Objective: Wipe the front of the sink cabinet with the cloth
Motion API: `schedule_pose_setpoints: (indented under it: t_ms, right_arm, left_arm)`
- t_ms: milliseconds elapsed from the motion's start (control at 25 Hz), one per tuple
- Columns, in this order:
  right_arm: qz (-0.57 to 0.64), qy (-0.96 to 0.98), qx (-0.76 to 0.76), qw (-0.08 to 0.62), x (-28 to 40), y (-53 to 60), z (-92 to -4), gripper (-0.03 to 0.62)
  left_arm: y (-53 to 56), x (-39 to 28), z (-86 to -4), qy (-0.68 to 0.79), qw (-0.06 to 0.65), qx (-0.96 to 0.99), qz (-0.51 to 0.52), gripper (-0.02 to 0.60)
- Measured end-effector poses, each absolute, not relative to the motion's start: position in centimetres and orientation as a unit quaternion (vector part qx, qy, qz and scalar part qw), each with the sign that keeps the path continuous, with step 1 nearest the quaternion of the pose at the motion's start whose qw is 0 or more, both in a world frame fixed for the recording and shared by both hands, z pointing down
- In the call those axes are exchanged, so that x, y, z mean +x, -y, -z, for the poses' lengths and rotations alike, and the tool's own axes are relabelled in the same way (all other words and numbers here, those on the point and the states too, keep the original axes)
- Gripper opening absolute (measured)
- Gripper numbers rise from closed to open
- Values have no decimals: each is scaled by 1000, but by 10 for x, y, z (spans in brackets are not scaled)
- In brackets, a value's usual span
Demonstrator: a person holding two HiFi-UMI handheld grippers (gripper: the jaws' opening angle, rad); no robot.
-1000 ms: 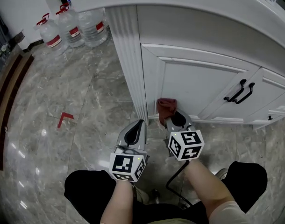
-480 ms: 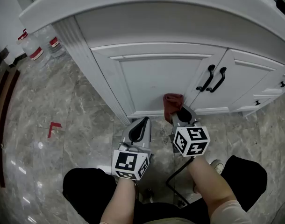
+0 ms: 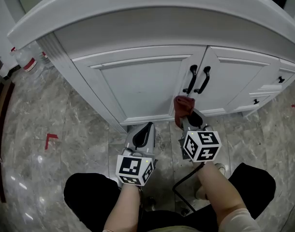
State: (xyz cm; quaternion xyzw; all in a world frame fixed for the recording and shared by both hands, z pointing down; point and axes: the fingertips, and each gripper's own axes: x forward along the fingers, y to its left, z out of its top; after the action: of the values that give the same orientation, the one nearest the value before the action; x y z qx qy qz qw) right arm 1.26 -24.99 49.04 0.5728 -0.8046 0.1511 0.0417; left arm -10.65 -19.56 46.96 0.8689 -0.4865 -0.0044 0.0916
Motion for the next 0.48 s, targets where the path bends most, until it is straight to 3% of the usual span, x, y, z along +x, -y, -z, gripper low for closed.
schedule_pose_setpoints:
  t_ms: [240,480]
  right_arm:
    - [-146,829,538,51,-22,244,-499,77]
    - [-166,854,487,73,-99,242,-539,78]
  left_arm:
    - [194,-127,-483,508,107,854,-4,0]
    - [189,-187,-498,556,109,824,-17,0]
